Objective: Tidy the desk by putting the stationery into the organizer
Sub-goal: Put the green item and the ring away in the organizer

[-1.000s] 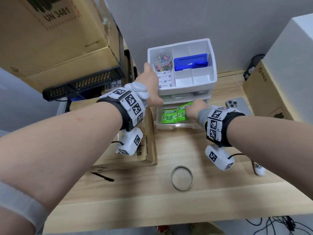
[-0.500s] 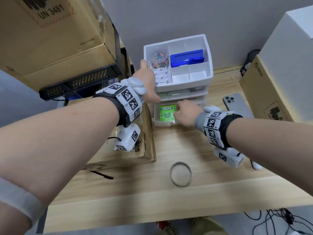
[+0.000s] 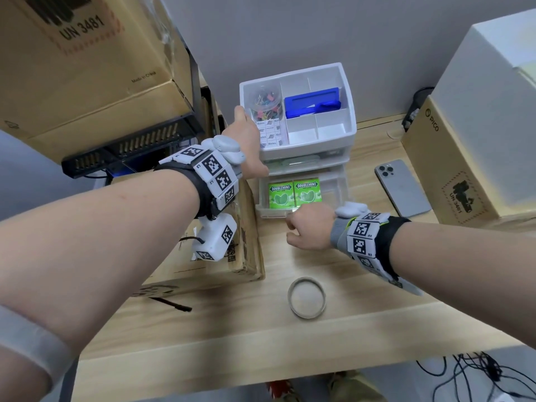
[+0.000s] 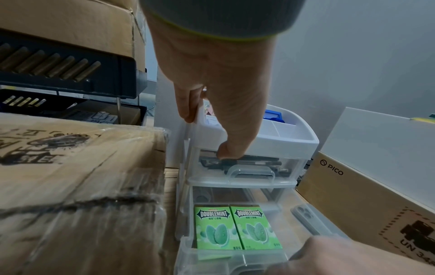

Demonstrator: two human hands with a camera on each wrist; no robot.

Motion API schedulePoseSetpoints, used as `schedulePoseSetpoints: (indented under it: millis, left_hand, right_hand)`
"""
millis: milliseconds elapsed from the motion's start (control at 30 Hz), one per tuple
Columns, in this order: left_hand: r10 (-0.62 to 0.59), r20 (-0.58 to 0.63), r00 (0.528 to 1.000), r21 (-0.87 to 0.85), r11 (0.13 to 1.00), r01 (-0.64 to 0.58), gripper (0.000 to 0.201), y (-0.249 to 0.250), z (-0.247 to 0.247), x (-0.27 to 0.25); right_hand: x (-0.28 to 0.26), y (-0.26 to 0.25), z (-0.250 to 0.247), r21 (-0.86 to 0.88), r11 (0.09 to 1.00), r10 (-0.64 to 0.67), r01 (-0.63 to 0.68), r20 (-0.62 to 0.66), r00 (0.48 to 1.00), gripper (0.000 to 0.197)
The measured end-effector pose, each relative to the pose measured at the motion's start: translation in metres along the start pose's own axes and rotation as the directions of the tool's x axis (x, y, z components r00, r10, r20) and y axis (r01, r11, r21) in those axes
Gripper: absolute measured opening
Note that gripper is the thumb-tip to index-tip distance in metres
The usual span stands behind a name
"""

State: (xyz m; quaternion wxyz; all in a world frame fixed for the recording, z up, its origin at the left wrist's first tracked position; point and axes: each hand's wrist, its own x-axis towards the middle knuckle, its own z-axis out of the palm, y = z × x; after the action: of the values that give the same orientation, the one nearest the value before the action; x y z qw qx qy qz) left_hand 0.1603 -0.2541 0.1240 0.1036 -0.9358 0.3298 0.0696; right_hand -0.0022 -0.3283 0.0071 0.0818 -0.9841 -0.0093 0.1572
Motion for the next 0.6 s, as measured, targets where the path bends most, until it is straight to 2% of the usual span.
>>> schedulePoseSetpoints:
  millis: [100, 167, 401, 601]
  left_hand:
    - [0.002, 0.005, 1.0, 0.022, 1.0, -0.002, 0.069, 0.0, 0.001, -0.001]
    - [0.006, 0.003, 1.0, 0.025, 1.0, -0.006, 0.067, 0.0, 0.001, -0.002]
    - [0.004, 0.019, 1.0, 0.002, 1.0, -0.004, 0.064, 0.0, 0.0, -0.001]
    - [0.004, 0.004, 1.0, -0.028, 1.0, -0.003, 0.071, -0.002, 0.001, 0.0]
  right_hand:
    - [0.007, 0.004, 0.009, 0.003, 0.992, 0.123, -0.124, 0.108, 0.986, 0.036]
    - [0.013, 0.007, 0.009, 0.031, 0.984, 0.169, -0.175, 0.133, 0.977, 0.035]
    - [0.036, 0.028, -0.004, 0.117, 0.956, 0.258, -0.268, 0.092, 0.962, 0.03]
    - [0.057, 0.044, -0.018, 0.189, 0.942, 0.257, -0.278, 0.127, 0.958, 0.056]
